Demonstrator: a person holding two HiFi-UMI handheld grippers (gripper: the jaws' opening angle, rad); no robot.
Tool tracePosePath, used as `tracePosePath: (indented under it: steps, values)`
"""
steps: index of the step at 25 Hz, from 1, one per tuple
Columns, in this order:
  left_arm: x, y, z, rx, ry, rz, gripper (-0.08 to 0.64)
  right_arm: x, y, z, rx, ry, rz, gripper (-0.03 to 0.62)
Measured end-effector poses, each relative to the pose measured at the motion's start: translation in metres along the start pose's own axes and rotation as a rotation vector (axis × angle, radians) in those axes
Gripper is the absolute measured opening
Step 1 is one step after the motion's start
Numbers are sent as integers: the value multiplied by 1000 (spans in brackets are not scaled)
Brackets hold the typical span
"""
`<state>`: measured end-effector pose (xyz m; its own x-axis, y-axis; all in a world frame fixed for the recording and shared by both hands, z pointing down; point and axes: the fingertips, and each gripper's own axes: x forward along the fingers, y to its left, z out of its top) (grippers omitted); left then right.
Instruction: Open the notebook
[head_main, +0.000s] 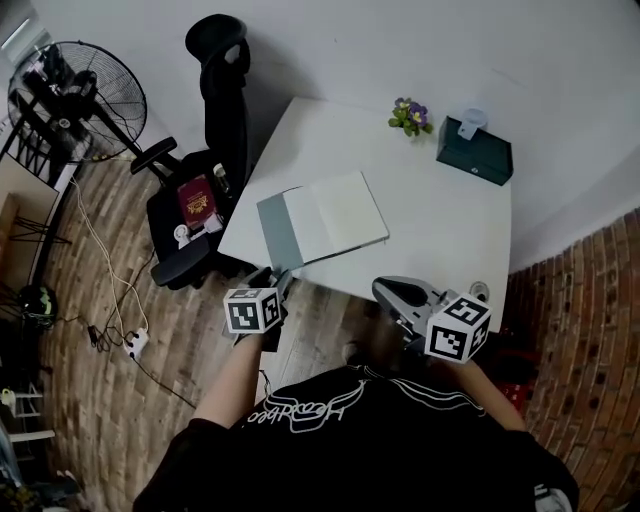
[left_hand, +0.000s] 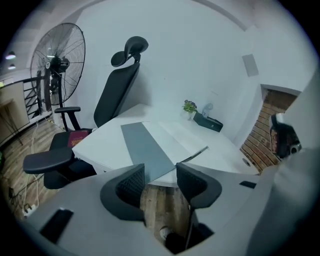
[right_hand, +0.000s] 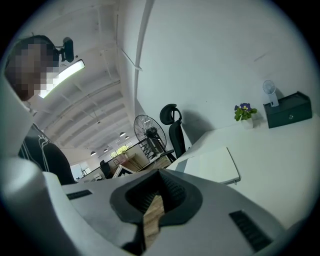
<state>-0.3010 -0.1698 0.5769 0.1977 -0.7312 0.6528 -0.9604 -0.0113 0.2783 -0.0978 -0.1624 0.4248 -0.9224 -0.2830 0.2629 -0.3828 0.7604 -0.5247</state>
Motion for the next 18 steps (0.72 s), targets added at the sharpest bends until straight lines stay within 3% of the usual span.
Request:
tracePosePath:
  steps: [6, 12, 18]
  values:
    - [-18, -18, -8, 34, -17, -79, 282, -15, 13, -21, 11, 5, -34, 2]
    - [-70, -51, -5, 90, -72, -184, 287, -16, 47, -26, -22, -19, -15, 2]
    - [-134, -94, 8, 118, -165, -346, 276, -14, 84, -30, -73, -46, 16, 2]
